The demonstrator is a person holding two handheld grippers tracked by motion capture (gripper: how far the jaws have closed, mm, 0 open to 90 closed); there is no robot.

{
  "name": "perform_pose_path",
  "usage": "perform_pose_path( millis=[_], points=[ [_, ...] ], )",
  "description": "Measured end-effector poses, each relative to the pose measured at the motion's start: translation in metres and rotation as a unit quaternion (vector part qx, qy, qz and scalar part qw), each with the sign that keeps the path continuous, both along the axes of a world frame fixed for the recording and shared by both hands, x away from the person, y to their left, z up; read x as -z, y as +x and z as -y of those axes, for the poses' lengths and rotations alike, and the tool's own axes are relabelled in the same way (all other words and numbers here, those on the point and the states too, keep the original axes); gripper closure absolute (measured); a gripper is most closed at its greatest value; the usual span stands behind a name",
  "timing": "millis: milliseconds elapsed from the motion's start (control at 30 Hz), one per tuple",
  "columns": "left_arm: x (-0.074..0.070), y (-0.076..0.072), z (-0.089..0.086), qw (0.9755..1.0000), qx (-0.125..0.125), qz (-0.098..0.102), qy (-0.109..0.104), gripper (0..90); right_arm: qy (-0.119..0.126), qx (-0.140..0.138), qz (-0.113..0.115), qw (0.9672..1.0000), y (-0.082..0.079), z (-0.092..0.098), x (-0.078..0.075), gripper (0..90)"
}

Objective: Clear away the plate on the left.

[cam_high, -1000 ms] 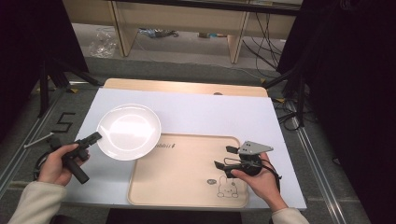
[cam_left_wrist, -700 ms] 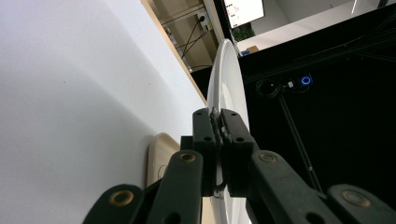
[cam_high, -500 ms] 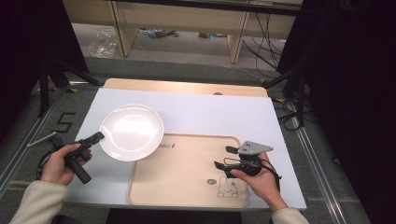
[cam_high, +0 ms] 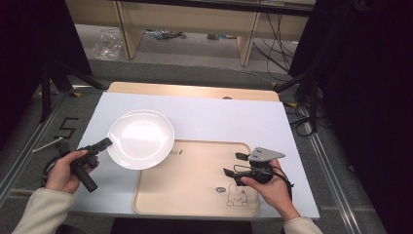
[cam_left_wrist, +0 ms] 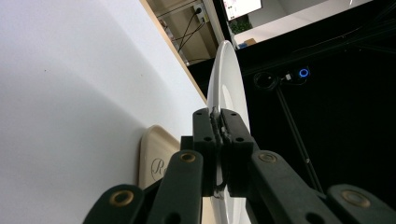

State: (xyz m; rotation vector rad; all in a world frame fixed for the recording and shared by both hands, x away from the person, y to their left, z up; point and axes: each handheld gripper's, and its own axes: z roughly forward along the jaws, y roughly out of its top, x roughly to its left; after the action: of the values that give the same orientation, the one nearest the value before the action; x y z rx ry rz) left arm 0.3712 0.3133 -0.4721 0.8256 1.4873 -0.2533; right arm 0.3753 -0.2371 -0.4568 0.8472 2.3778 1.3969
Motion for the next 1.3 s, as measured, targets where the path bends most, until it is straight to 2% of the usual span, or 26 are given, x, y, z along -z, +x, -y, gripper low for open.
perform_pose_path(
  millis=[100,233,267,333,667,800,833,900,933,1067,1267,1300],
  points=[
    [0.000,0.000,0.003,1.0000,0.001,-0.006,-0.007,85.5,0.000,0.002,0.000,1.0000,0.000,0.000,0.000,23.6],
    [0.000,0.001,0.005,0.9999,0.007,-0.006,-0.003,85.4,0.002,0.004,0.000,1.0000,0.000,0.000,0.000,23.7],
    [0.001,0.001,0.006,1.0000,0.007,-0.006,-0.002,85.4,-0.003,0.007,0.011,0.9999,0.001,0.001,0.000,23.7],
    [0.000,0.001,0.007,0.9999,0.007,-0.007,-0.007,85.3,-0.001,0.002,0.001,1.0000,0.000,0.000,0.000,23.7],
    [0.000,0.001,0.010,0.9998,0.015,-0.008,0.006,85.4,0.001,0.003,0.001,1.0000,0.001,0.000,0.001,23.6],
    [0.000,0.001,0.013,0.9998,0.016,-0.007,0.003,85.4,0.002,0.001,0.001,1.0000,0.001,0.000,0.001,23.7],
    [0.000,0.001,0.014,0.9998,0.014,-0.015,0.008,85.5,0.002,0.001,0.001,1.0000,0.001,0.001,0.001,23.7],
    [0.001,0.002,0.016,0.9998,0.020,-0.006,0.008,85.6,0.002,0.001,0.001,1.0000,0.001,0.000,0.000,23.7],
    [0.001,0.002,0.016,0.9996,0.022,-0.012,0.010,85.6,0.002,0.001,0.001,1.0000,0.001,0.000,0.001,23.7],
    [0.000,0.003,0.020,0.9996,0.022,-0.015,0.009,85.7,0.003,0.002,-0.001,1.0000,0.000,0.000,0.000,23.7],
    [0.002,0.004,0.022,0.9994,0.030,-0.009,0.012,85.7,0.002,0.000,0.000,1.0000,0.001,0.000,0.001,23.7],
    [0.001,0.004,0.023,0.9994,0.029,-0.015,0.013,85.7,0.002,-0.001,0.000,1.0000,0.001,0.001,0.001,23.7]
  ],
)
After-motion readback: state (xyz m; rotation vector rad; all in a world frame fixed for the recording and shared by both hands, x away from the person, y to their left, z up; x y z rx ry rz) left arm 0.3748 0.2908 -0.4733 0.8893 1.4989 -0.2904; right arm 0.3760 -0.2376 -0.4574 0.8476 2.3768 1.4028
